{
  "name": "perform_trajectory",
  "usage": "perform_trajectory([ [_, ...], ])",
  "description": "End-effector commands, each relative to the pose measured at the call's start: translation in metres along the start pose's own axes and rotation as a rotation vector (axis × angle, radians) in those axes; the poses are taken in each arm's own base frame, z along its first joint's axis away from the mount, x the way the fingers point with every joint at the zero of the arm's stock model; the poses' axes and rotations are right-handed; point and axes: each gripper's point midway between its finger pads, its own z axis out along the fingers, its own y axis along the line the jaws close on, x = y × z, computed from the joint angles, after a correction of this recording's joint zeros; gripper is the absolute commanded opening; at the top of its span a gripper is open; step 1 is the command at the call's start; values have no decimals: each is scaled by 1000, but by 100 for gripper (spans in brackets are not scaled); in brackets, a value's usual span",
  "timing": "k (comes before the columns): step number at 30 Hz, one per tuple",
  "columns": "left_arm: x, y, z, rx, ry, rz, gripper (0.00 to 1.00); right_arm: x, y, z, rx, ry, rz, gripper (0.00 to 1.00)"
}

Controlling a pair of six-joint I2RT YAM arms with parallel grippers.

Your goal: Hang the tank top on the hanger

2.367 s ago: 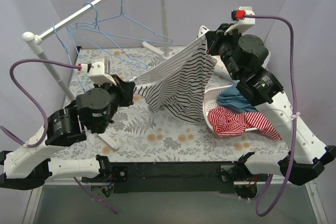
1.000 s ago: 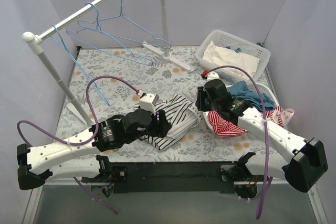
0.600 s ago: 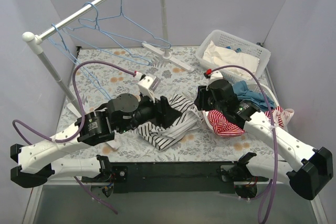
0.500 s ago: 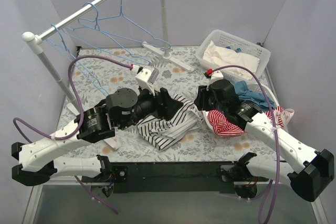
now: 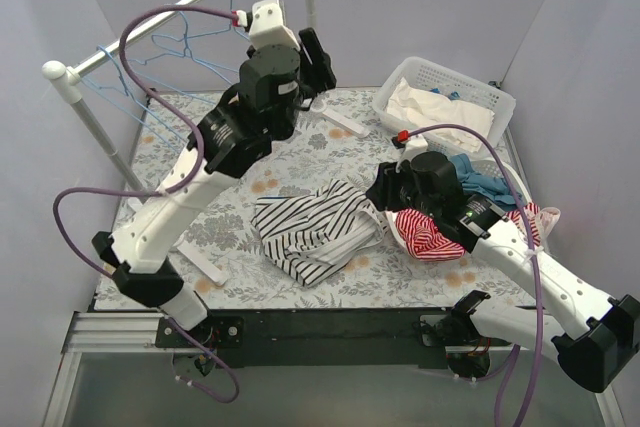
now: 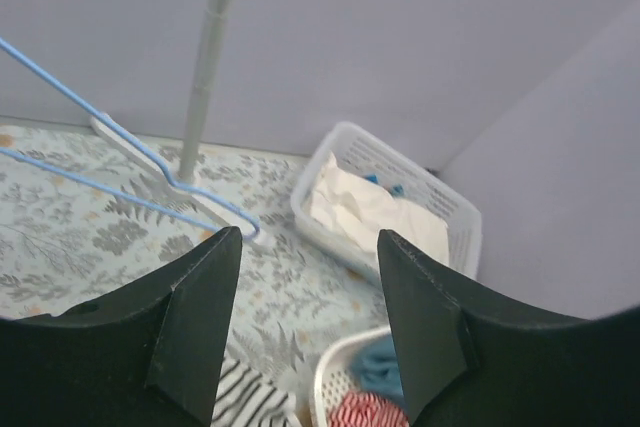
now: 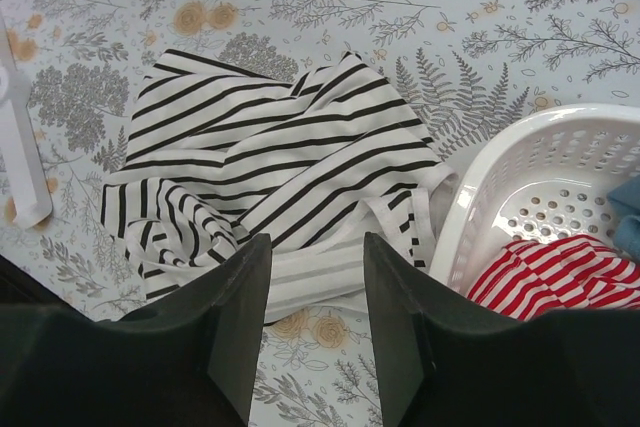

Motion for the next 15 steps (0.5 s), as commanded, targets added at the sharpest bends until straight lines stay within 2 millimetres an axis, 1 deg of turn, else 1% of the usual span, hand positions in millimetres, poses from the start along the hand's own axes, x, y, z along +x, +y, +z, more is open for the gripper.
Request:
perform_trajectory([
  [1,-35,37,25,-158,-55,6,57,-13,15,-4,-80,-40,-20,51],
  [2,-29,44,38,-192,-47,16,57,-13,17,-4,-89,-39,-19,51],
  [3,-33,50,42,-209,-53,-14,58,-13,18,-4,-96,-35,-21,51],
  [4,-36,61,49,-224,-47,-21,57,-13,20,-4,-104,-31,-23,51],
  [6,-35,71,58,-249,-43,-40,57,-15,21,-4,-106,-30,-21,51],
  [7,-36,83,62,-280,-47,-53,57,-11,25,-5,-129,-12,-26,52],
  [8,-30,89,66,-300,-36,-59,56,-12,26,-5,-135,-11,-25,52],
  [10,-33,100,68,-327,-55,-82,56,-10,28,-5,-145,0,-31,52],
  [11,-33,103,70,-330,-60,-84,56,-10,28,-5,-148,1,-30,52],
  [12,-24,109,74,-340,-48,-75,55,-9,29,-4,-153,6,-30,52],
  [13,-28,112,76,-342,-64,-87,55,-9,30,-5,-157,6,-32,52],
  [15,-26,116,81,-349,-62,-90,55,-8,30,-5,-163,9,-35,52],
])
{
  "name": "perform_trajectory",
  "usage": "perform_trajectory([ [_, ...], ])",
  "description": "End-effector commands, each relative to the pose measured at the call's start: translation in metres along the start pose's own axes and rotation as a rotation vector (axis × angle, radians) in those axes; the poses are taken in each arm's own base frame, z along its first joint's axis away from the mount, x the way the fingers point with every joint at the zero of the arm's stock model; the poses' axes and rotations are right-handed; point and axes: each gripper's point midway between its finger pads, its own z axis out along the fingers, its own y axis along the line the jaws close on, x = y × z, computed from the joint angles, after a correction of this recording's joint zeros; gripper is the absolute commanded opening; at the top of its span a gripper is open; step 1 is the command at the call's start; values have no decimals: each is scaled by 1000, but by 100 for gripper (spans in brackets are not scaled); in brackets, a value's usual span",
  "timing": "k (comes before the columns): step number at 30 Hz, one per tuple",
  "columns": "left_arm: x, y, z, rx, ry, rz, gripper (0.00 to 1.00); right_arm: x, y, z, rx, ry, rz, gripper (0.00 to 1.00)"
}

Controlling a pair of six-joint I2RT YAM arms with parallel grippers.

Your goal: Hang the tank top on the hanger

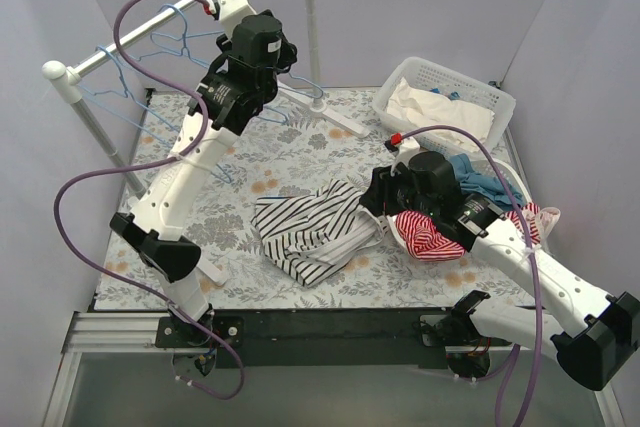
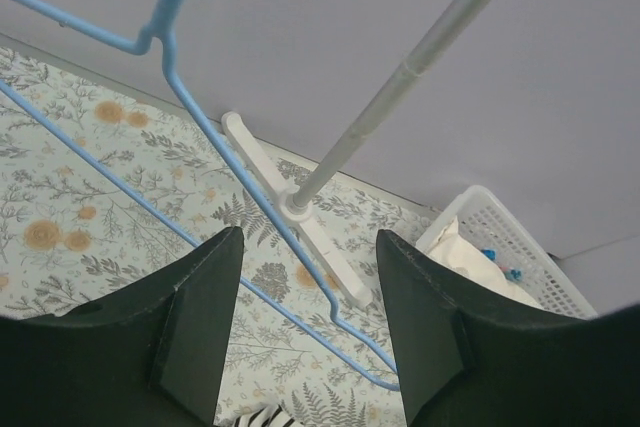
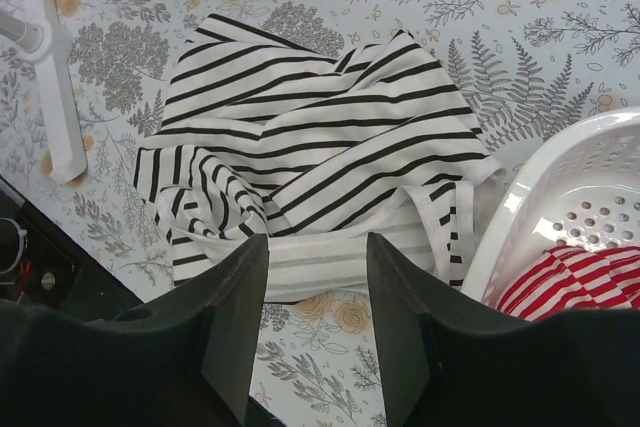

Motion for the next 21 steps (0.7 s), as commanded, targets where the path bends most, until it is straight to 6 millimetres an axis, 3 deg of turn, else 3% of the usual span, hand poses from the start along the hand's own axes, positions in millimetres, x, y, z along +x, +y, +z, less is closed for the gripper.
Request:
perform_trajectory([
  [1,-9,5,4,-3,-22,-46,54,-17,12,-5,-53,-43,-27,52],
  [10,2,19,24,-60,-57,-81,52,-10,9,-5,-47,-31,-35,53],
  [17,2,15,38,-61,-121,-99,45,-14,10,-9,-51,-46,-43,53],
  [20,-3,8,40,-26,-142,-101,35,-14,10,-10,-51,-49,-48,53],
  [21,-3,8,40,-22,-144,-97,28,-15,10,-10,-48,-50,-46,53],
])
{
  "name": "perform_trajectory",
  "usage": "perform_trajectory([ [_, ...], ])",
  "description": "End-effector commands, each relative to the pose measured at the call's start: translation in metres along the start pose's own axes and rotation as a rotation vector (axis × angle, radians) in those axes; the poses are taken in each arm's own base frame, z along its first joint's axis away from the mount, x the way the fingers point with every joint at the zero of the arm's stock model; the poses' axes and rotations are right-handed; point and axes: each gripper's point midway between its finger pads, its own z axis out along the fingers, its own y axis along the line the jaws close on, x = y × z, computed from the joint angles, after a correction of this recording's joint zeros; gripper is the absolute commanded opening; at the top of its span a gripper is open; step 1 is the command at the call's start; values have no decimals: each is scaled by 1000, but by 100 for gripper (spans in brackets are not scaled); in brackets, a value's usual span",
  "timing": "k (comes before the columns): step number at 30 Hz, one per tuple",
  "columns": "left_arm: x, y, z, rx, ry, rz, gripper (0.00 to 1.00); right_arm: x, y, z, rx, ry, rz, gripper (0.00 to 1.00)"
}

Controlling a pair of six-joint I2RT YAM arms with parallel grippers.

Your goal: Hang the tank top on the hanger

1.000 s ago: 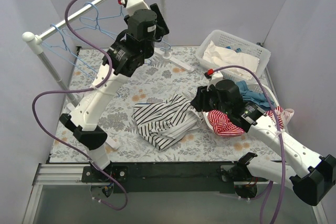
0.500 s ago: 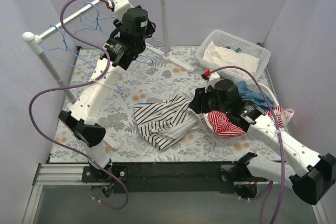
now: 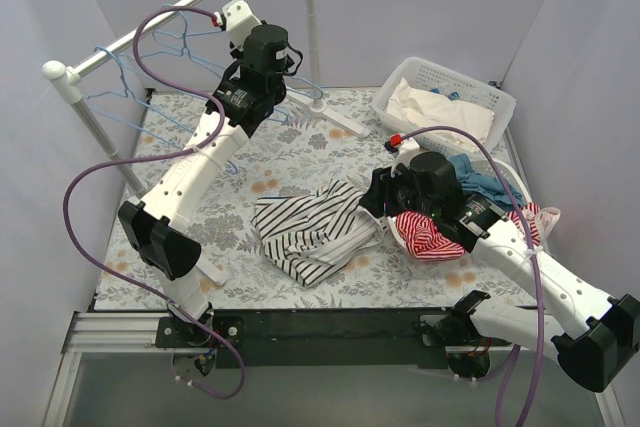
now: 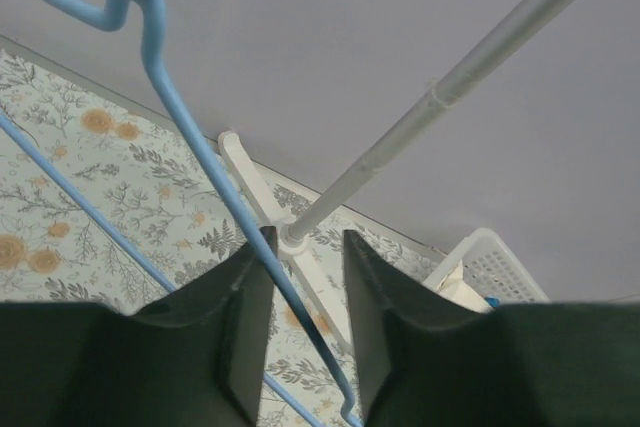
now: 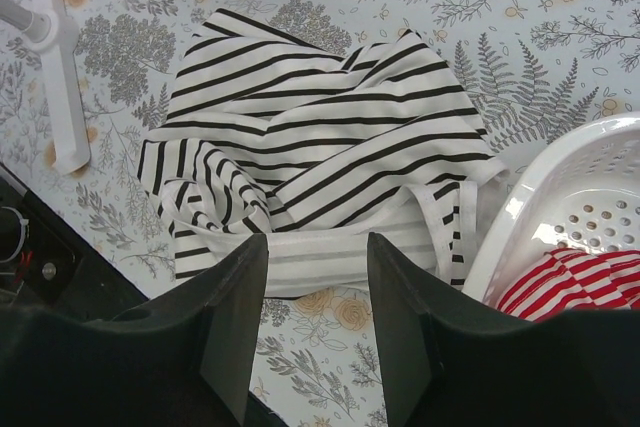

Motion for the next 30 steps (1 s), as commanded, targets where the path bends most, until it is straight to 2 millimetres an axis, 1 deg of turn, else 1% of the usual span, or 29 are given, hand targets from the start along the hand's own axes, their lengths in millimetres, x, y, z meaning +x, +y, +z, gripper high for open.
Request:
perform_trajectory([
  [1,-29,-9,-3,46,-82,-33,22,-16,6,-7,-22,-57,-29,53],
  [2,-30,-13,-4,61,-81,-30,14,-15,5,-7,-21,-56,-30,53],
  [3,-34,-15,-6,69,-87,-33,4,-17,6,-7,-21,-59,-31,53],
  [4,-36,-16,-7,75,-87,-31,0,-17,6,-7,-21,-61,-31,53],
  [5,-36,-18,-8,88,-81,-24,0,-16,5,-6,-20,-56,-32,53],
  [7,-42,-20,-13,108,-82,-29,0,-18,5,-6,-19,-60,-32,53],
  [10,-44,-26,-21,158,-61,-22,0,-16,5,-4,-16,-51,-35,53],
  [11,-44,-28,-23,172,-54,-25,0,-16,4,-3,-15,-47,-32,53],
  [13,-38,-32,-29,216,-15,-22,0,-16,4,-2,-15,-47,-32,53],
  [14,-39,-32,-34,229,-6,-29,0,-15,4,-1,-12,-43,-33,53],
  [15,-35,-36,-39,259,20,-41,0,-16,4,-2,-11,-45,-32,53],
  [16,-27,-35,-40,272,43,-34,0,-15,3,-1,-9,-42,-33,53],
  [17,-29,-39,-46,304,52,-38,0,-16,2,-1,-5,-46,-33,53],
  [19,-17,-45,-54,368,108,-24,0,-17,2,-2,0,-50,-34,53],
  [20,-18,-48,-60,396,121,-25,0,-18,1,-3,6,-55,-36,53],
  [21,-13,-54,-68,448,153,-18,0,-17,-1,-2,11,-55,-39,53],
  [23,-5,-56,-76,489,192,-9,0,-19,-2,-4,20,-63,-39,53],
  [24,-7,-57,-83,518,201,-10,0,-19,-3,-4,26,-66,-41,53],
  [25,-4,-62,-91,563,229,-10,0,-19,-3,-5,26,-66,-41,53],
  [26,4,-62,-95,583,258,-2,0,-19,-3,-5,25,-68,-44,54],
  [27,4,-63,-101,606,273,0,0,-18,-3,-5,25,-68,-44,54],
  [28,10,-67,-109,644,310,-1,0,-20,-7,-6,49,-78,-47,54],
  [30,18,-65,-116,670,352,4,0,-20,-10,-7,62,-83,-46,54],
])
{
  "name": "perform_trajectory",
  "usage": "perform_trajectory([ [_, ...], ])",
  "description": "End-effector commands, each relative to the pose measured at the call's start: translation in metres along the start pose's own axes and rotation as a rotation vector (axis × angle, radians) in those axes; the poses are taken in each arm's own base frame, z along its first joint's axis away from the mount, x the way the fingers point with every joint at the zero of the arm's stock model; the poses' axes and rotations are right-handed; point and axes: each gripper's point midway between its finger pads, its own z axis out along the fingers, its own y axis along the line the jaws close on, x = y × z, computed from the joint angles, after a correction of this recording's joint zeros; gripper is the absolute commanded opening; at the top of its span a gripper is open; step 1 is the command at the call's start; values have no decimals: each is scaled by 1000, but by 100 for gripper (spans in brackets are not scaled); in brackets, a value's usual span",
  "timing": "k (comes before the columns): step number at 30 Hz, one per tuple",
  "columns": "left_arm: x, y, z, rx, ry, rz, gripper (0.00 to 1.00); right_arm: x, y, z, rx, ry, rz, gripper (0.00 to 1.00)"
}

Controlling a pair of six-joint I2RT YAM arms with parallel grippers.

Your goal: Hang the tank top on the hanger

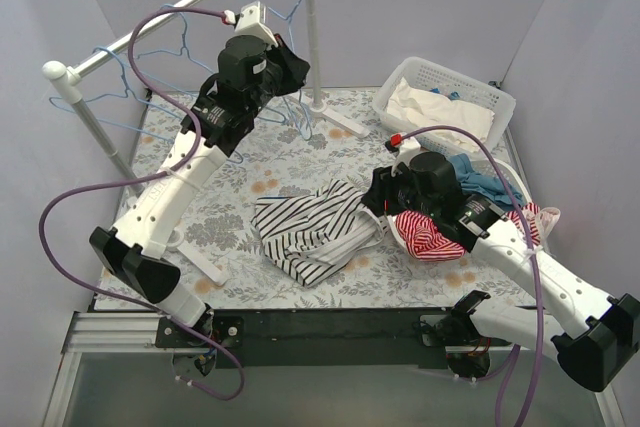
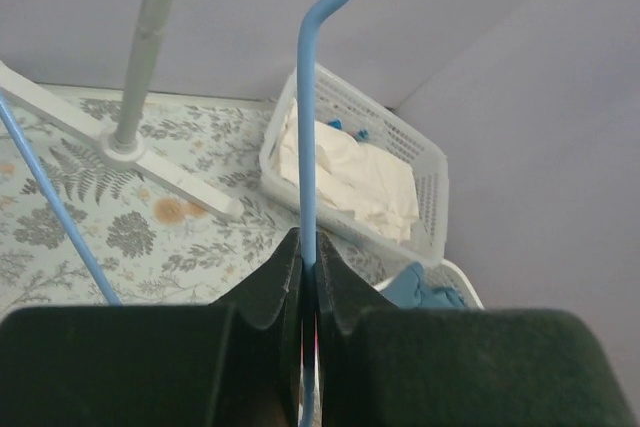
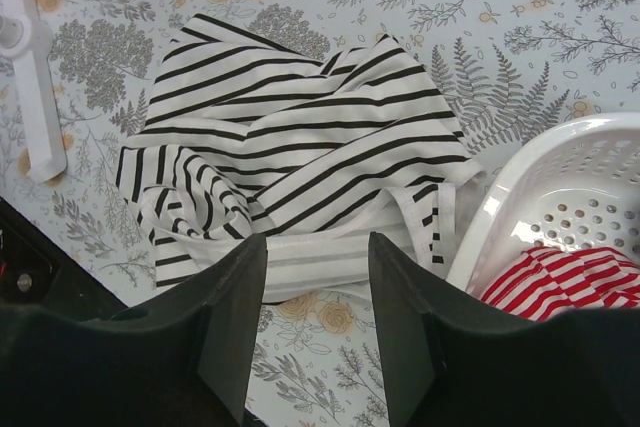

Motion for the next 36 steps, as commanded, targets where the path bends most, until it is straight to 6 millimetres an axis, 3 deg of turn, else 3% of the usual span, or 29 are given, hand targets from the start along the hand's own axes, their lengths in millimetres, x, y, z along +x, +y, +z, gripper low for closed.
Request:
perform_trajectory([
  [1,9,-35,-40,201,104,-10,0,-19,-3,-9,27,-78,-22,54],
  [6,35,-57,-69,373,243,-14,0,-11,-9,-10,48,-70,-24,54],
  [8,45,-68,-90,464,309,-12,0,-8,-12,-10,60,-65,-28,54],
  [12,70,-74,-122,570,416,-17,0,7,-17,-9,69,-29,-32,54],
  [13,83,-69,-128,574,452,-21,0,15,-18,-6,69,-8,-35,54],
  [15,86,-71,-151,624,473,-28,0,23,-19,-4,60,15,-37,53],
  [16,100,-64,-155,620,510,-42,0,33,-20,-1,60,41,-35,53],
  [21,116,-61,-201,707,574,-68,0,58,-27,8,99,108,-52,51],
  [25,133,-50,-224,713,622,-93,0,71,-26,18,136,152,-88,51],
  [30,168,-28,-238,678,720,-107,0,76,-38,30,252,169,-124,50],
  [32,173,-22,-245,671,733,-99,0,74,-47,35,305,161,-139,50],
  [36,187,-10,-255,651,768,-100,0,64,-45,50,293,120,-174,47],
])
